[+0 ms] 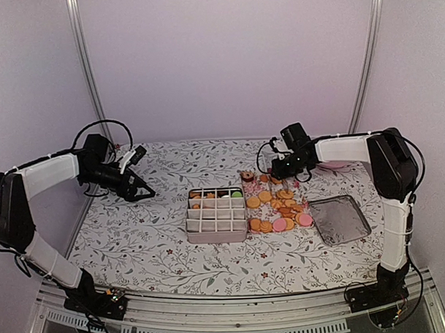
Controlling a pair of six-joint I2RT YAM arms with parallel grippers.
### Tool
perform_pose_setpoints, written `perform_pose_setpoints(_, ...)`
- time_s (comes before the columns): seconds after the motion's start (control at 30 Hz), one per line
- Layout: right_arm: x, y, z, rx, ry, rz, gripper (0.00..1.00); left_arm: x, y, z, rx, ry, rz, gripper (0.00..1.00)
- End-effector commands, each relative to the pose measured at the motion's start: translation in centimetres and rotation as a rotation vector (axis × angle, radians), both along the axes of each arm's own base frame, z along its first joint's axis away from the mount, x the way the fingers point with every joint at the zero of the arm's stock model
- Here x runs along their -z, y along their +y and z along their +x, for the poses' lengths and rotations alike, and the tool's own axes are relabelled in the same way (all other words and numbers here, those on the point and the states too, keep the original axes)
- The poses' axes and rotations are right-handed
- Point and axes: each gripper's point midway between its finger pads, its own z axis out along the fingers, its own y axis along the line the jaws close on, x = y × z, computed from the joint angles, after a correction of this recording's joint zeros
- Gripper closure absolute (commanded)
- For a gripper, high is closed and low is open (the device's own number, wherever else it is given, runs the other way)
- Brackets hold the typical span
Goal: Pack the cookies
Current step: Pick up the clamp from the plate.
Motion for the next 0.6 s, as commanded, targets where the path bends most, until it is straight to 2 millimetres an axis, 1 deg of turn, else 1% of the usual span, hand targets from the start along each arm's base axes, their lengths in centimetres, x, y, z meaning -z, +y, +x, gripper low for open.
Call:
perform_pose_setpoints(0.0,1.0,-0.5,0.6,-0.006,0.029,-0.05,0.74,-0.5,-0.5,-0.1,0.022,-0.02,0.008,0.01)
perform_pose_setpoints(0.07,1.5,-0.6,0.7,-0.007,0.038,-0.064,0.78,-0.6,-0.7,-0.2,0.028,-0.022,0.004,0.01)
perform_pose_setpoints(0.2,1.9,-0.9,0.8,0.003,0.044,-0.086,0.93,-1.0,-1.0,-0.2,0.034,-0.029,0.001,0.01)
perform_pose_setpoints(0.23,2.0,-1.0,0.8,0.008,0.045,-0.091,0.95,-1.1,-1.2,-0.3,0.036,-0.031,0.002,0.01)
perform_pose_setpoints(0.33,1.9,-1.2,0.8,0.019,0.044,-0.098,0.95,-1.3,-1.4,-0.3,0.037,-0.031,0.005,0.01)
perform_pose_setpoints(0.4,1.1,-0.9,0.7,0.009,0.039,-0.078,0.92,-1.3,-1.5,-0.4,0.042,-0.035,0.01,0.01)
perform_pose_setpoints(0.43,0.4,-0.6,0.7,0.0,0.032,-0.061,0.91,-1.4,-1.5,-0.5,0.044,-0.04,0.01,0.01)
perform_pose_setpoints(0.5,-1.7,0.1,0.8,-0.017,0.008,-0.013,0.86,-1.4,-1.6,-0.5,0.048,-0.042,0.012,0.01)
perform_pose_setpoints(0.57,-4.4,0.8,1.1,-0.029,-0.03,0.033,0.8,-1.3,-1.6,-0.7,0.052,-0.039,0.016,0.01)
